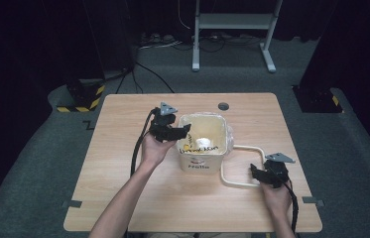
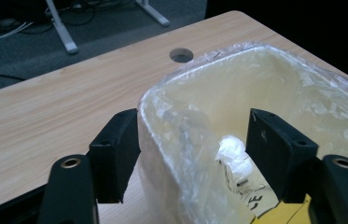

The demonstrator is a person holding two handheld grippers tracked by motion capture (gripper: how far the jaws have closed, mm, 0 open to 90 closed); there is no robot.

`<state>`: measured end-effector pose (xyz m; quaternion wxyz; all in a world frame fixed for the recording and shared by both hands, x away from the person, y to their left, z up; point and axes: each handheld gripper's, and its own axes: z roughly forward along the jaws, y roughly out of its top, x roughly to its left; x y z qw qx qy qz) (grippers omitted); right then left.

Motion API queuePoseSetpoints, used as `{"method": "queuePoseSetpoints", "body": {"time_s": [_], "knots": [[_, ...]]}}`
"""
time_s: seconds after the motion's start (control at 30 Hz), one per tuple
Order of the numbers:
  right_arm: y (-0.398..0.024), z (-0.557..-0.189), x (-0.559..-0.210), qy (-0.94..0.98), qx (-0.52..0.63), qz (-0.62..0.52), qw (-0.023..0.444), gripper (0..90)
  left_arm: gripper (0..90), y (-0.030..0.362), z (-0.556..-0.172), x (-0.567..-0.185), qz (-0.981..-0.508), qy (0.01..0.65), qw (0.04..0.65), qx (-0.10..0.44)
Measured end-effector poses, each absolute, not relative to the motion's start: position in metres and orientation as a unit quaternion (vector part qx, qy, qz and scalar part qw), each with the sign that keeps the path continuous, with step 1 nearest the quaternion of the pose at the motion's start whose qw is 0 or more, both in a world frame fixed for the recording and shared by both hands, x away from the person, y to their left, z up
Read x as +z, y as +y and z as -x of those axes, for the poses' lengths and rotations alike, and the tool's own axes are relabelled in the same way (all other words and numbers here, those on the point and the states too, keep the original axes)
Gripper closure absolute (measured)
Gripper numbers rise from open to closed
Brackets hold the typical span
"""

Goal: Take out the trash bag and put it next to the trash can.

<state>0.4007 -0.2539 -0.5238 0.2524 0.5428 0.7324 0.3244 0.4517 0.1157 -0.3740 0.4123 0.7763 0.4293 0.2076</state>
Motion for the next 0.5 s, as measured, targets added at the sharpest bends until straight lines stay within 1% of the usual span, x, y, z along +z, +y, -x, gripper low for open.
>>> {"method": "queuePoseSetpoints", "body": {"time_s": [0.13,0.43,0.5], "knots": [[-0.254,-0.401,-0.524,0.732,0.325,-0.544,0.252,29.9,39.3,0.110,-0.455,-0.376,-0.786,0.424,0.394,0.216],[-0.254,-0.401,-0.524,0.732,0.325,-0.543,0.251,29.9,54.5,0.101,-0.462,-0.381,-0.793,0.421,0.380,0.220],[-0.254,-0.401,-0.524,0.732,0.325,-0.543,0.251,29.9,59.8,0.100,-0.464,-0.382,-0.793,0.420,0.379,0.225]]}}
